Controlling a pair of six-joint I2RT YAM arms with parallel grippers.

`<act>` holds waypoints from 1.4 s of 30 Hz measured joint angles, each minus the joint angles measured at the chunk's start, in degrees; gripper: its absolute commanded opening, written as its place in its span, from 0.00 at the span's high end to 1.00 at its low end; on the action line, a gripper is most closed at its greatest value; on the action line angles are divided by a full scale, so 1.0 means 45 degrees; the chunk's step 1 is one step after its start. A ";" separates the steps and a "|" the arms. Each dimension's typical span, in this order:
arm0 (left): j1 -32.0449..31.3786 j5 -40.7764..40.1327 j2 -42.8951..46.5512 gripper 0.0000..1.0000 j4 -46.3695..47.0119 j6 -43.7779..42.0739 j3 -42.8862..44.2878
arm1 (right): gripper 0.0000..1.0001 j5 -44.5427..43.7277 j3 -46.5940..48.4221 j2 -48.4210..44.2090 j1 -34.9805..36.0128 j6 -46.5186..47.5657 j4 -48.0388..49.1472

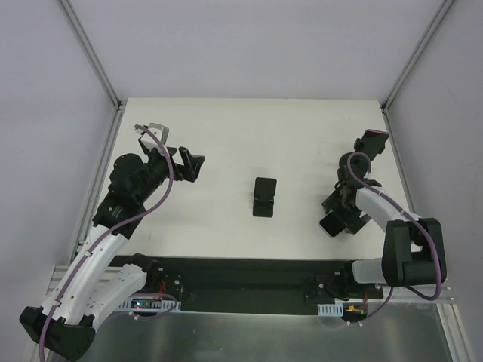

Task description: Place the phone on the phone stand

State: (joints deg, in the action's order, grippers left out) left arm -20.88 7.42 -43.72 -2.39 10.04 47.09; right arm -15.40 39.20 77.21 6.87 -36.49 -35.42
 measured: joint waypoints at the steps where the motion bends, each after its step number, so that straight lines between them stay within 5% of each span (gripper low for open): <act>1: 0.0000 0.0000 0.0039 0.01 0.0000 0.0000 0.0000 | 0.04 0.0121 0.0073 0.0117 -0.0155 0.0097 0.0107; 3: 0.0000 0.0000 0.0068 0.01 0.0000 0.0000 0.0000 | 0.01 0.0296 0.0199 0.0325 -0.0369 0.0257 0.0253; 8: 0.0000 0.0000 0.0073 0.01 0.0000 0.0000 0.0000 | 0.18 0.0476 0.0296 0.0476 -0.0476 0.0325 0.0296; 20: 0.0000 0.0000 0.0073 0.01 -0.0005 0.0000 0.0000 | 0.99 0.0287 0.0112 0.0185 -0.0486 0.0262 0.0549; 32: 0.0000 0.0500 -0.0389 0.01 0.0010 0.0000 0.0005 | 0.99 -0.0670 -0.0651 -0.2098 0.0758 0.2040 0.0670; 42: 0.0000 0.4527 -0.2895 0.05 0.0039 0.0267 0.0826 | 0.99 -0.1311 -0.0636 -0.5071 0.4027 0.5178 0.1428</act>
State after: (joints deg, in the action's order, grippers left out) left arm -20.88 27.79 -56.75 -2.22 11.25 50.81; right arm -21.30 36.34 54.39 24.99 -13.19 -28.99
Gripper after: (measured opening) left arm 0.969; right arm 0.665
